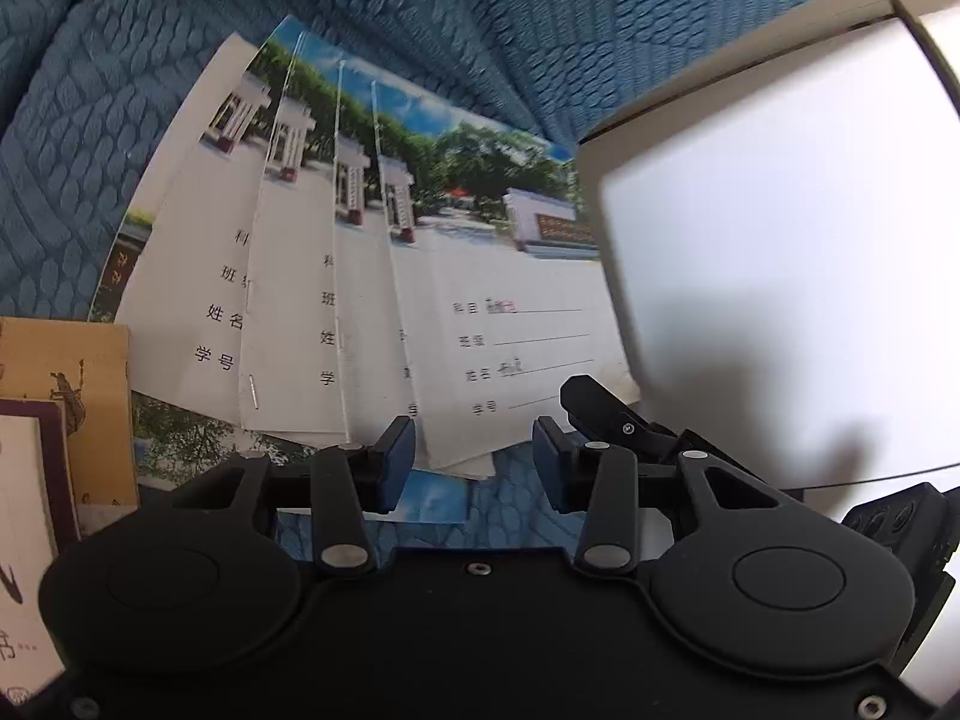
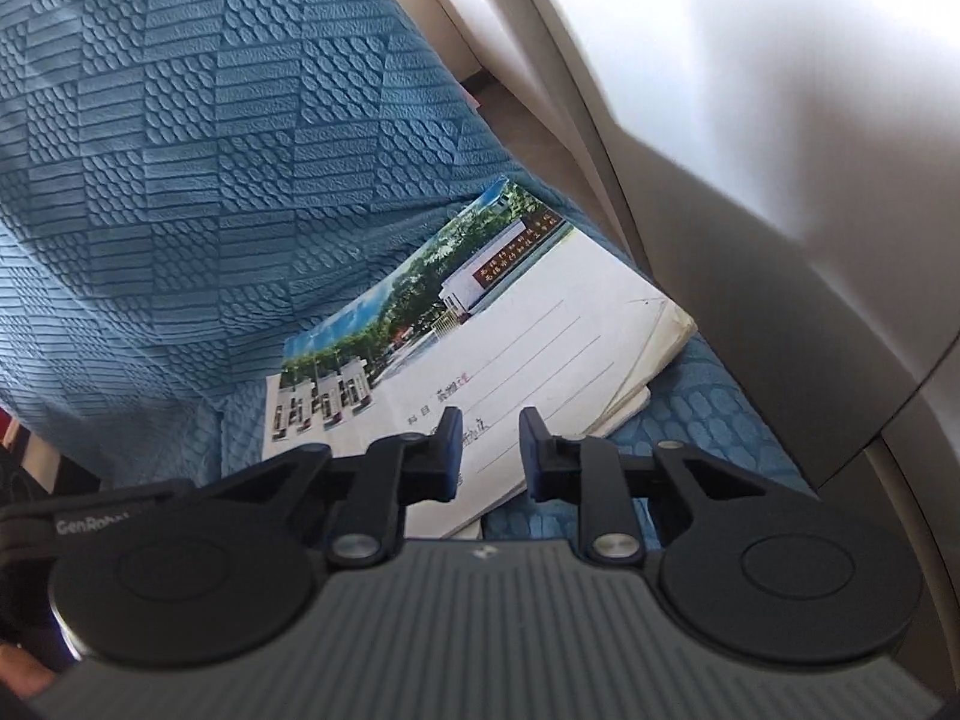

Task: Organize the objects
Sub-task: 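Close the left tool on the edge of one postcard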

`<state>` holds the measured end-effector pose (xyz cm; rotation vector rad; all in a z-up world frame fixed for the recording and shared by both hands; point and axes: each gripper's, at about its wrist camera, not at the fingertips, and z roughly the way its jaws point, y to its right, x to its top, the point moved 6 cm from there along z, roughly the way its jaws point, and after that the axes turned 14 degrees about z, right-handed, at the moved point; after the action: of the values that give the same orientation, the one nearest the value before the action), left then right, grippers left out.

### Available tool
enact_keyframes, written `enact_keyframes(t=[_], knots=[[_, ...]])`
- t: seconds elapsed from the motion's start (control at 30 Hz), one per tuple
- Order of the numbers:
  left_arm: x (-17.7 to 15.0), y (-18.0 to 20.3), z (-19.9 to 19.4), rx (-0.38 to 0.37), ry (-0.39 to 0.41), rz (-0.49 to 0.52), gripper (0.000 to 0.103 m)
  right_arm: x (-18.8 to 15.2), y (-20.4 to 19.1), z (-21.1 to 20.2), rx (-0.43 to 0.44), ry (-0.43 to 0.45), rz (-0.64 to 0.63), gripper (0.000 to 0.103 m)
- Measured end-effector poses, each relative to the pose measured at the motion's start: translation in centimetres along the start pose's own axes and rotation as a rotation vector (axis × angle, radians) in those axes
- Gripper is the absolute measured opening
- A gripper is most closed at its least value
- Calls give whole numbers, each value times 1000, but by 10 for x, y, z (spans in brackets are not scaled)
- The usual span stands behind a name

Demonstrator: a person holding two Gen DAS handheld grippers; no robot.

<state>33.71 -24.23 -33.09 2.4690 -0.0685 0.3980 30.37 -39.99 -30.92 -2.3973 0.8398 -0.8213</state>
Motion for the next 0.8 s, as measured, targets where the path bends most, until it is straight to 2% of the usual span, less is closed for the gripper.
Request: enact_keyframes(t=[0.13,0.27,0.4,0.43,0.5,0.63,0.8], knots=[[4,-10,6,-34,-7,-62,38,3,7,11,45,-32,79,22],[7,-17,10,-83,-8,-124,39,4,9,18,58,-35,102,21],[9,-17,15,-104,-22,-147,38,4,11,21,66,-42,114,17],[10,-16,16,-111,-24,-148,38,5,12,23,68,-44,127,13],[12,-14,18,-129,-27,-144,34,5,15,26,66,-45,144,8],[13,-4,25,-223,-26,-146,29,6,16,28,80,-45,173,7],[6,0,38,-156,-39,-130,8,8,22,29,107,-51,252,7]])
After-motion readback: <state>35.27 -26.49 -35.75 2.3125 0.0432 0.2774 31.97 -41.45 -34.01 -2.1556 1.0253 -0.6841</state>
